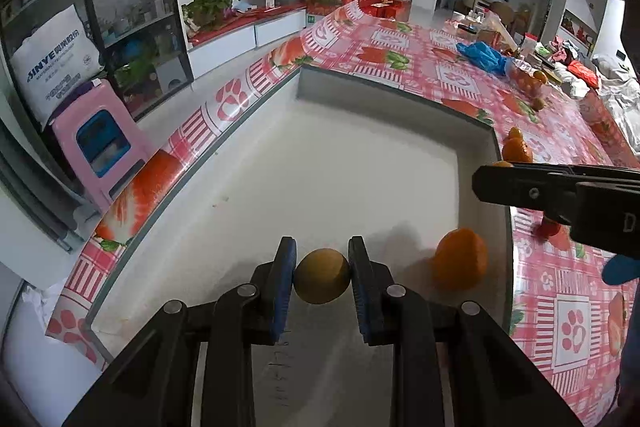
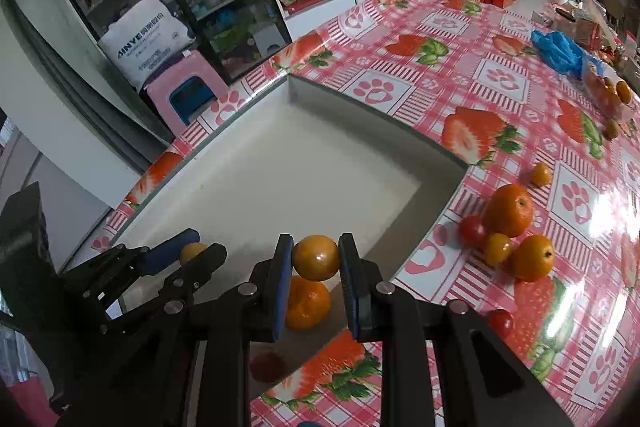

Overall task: Organize fruits
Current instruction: 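Lower the kiwi into the tray with the left gripper while the right releases the tangerine there, then grasp another red cherry tomato with the left gripper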

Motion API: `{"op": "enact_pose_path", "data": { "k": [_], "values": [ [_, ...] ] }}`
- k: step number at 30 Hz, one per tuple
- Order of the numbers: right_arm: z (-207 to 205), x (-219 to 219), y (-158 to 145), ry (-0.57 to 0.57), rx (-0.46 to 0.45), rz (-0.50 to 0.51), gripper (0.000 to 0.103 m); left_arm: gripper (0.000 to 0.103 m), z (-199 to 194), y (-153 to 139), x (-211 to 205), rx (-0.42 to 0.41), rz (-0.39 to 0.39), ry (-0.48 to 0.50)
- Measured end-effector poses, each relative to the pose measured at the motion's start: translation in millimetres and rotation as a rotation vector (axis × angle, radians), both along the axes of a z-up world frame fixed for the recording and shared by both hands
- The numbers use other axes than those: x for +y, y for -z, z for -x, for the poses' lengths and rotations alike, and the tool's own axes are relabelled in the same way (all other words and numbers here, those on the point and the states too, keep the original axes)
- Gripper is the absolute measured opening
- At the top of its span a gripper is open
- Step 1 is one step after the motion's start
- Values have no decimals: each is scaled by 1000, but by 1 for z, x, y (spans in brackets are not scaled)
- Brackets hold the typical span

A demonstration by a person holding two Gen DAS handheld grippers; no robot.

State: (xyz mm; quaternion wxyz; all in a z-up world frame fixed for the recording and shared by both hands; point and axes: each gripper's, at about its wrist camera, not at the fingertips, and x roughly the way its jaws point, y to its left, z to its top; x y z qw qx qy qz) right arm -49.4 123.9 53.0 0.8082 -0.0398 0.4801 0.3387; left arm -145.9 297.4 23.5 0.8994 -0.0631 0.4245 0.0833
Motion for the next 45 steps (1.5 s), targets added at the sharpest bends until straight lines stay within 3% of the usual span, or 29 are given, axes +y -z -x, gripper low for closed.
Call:
{"op": "enact_pose_path", "data": {
  "k": [2, 4, 6, 7, 9, 10, 11, 12, 19, 22, 35, 45],
  "values": [
    [0, 2, 1, -1, -2, 10, 27, 28, 0, 0, 1, 0, -10, -1],
    [0, 3, 1, -3, 1, 13, 39, 29, 0, 1, 1, 5, -8, 0],
    [0, 4, 1, -5, 1, 10, 63, 29, 0, 2, 1, 13, -8, -1],
    [0, 4, 0, -6, -3, 10, 66, 29, -1, 3, 1, 15, -7, -1],
    [1, 3, -3, -9, -14, 12, 69, 58, 1, 3, 2, 18, -2, -2],
    [2, 2, -4, -9, -17, 12, 71, 85, 3, 1, 2, 5, -1, -14],
    [2, 1, -4, -7, -21, 11, 76, 90, 8, -3, 3, -30, -6, -35],
    [2, -1, -5, -5, -23, 8, 80, 90, 11, -6, 2, -53, -5, -34],
    [0, -21, -12, 34, -25, -7, 85, 90, 7, -13, -4, -39, -19, -16],
    [-2, -32, -16, 64, -35, -11, 94, 90, 7, -17, -8, -40, -12, -10],
    [-18, -109, -33, 251, -53, -39, 94, 90, 4, -57, -42, -66, -15, 58],
    [-19, -165, -19, 341, -48, -33, 94, 90, -3, -68, -87, -41, -43, 133]
  ]
}}
